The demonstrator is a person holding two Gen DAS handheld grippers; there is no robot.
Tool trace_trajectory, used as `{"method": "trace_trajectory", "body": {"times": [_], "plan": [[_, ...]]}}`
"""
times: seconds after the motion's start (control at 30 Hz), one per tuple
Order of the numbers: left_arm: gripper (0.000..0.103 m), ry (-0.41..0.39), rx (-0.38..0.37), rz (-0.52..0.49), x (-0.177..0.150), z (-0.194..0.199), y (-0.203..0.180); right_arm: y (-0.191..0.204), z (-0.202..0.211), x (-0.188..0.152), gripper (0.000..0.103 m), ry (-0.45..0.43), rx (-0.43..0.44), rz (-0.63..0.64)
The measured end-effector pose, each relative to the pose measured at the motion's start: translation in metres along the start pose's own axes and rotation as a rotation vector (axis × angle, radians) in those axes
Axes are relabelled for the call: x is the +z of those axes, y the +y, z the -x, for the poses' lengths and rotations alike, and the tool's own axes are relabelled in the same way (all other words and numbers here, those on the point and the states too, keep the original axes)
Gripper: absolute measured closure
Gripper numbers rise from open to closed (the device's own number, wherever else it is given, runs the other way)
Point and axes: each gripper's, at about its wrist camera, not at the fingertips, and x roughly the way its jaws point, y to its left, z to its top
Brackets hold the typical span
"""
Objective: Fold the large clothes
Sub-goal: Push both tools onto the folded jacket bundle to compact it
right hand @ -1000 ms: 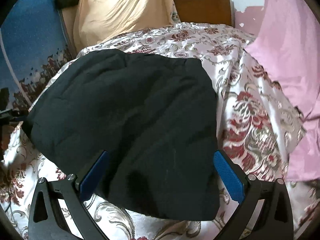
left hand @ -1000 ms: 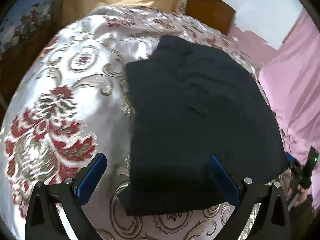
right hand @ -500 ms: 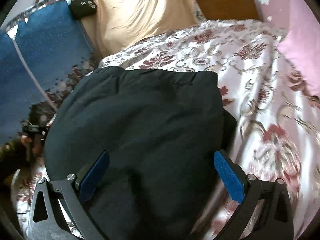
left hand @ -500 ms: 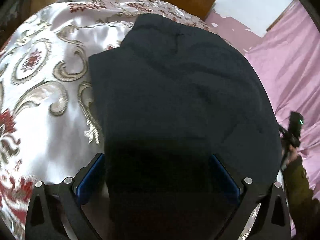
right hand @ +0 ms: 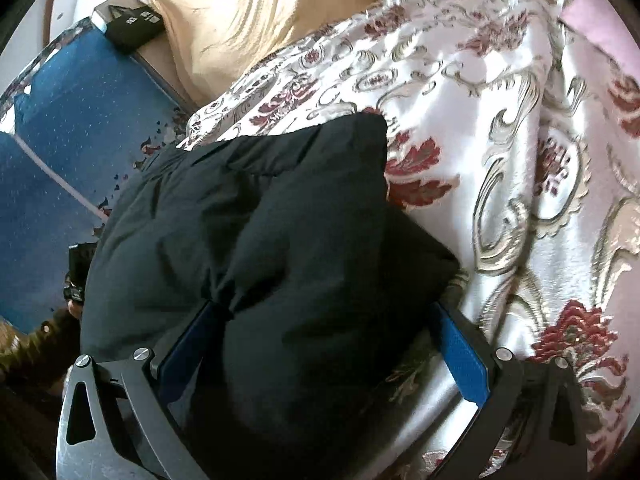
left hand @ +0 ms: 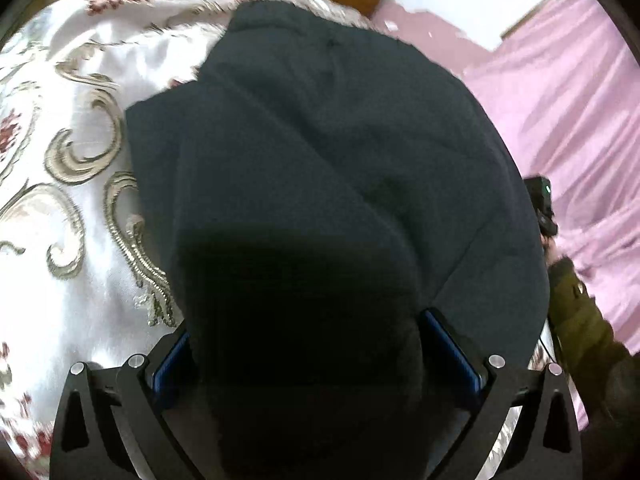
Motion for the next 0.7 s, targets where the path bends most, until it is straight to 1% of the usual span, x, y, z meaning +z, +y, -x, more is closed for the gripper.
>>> {"method": "trace_trajectory", "body": {"times": [0.03,0.1,0.17,0.23,0.3,0.37,0.43,0.53,0.6,0.67,0.7], "plan": [[0.000,0.018,-0.008,-0.005,0.003,-0.002,0.001,0.000,-0.006,-0.002,0.001,0.023,0.016,-0.019],[0.000,0.065,-0.029,-0.016,0.010,-0.006,0.002,0.000,-0.010,-0.007,0.001,0.034,0.043,-0.040],[0.000,0.083,-0.040,-0.023,0.012,-0.008,0.002,0.001,-0.012,-0.014,0.001,0.044,0.071,-0.051],[0.000,0.087,-0.053,-0.035,0.017,-0.013,0.001,0.004,-0.013,-0.025,0.001,0.059,0.113,-0.057],[0.000,0.082,-0.081,-0.034,0.021,-0.018,0.002,0.009,-0.018,-0.036,0.001,0.065,0.158,-0.069],[0.000,0.076,-0.092,-0.033,0.024,-0.021,0.001,0.017,-0.026,-0.043,0.001,0.060,0.166,-0.074],[0.000,0.076,-0.094,-0.030,0.026,-0.022,-0.001,0.021,-0.031,-0.043,0.001,0.052,0.160,-0.078],[0.000,0.091,-0.080,-0.019,0.030,-0.025,-0.004,0.026,-0.036,-0.046,0.001,0.018,0.134,-0.091],[0.000,0.105,-0.045,-0.015,0.029,-0.024,-0.010,0.030,-0.037,-0.049,0.001,0.003,0.122,-0.079],[0.000,0.096,-0.005,-0.013,0.030,-0.027,-0.016,0.032,-0.035,-0.053,0.001,-0.018,0.112,-0.072],[0.000,0.080,0.014,-0.016,0.028,-0.027,-0.019,0.033,-0.036,-0.053,0.001,-0.024,0.106,-0.068]]}}
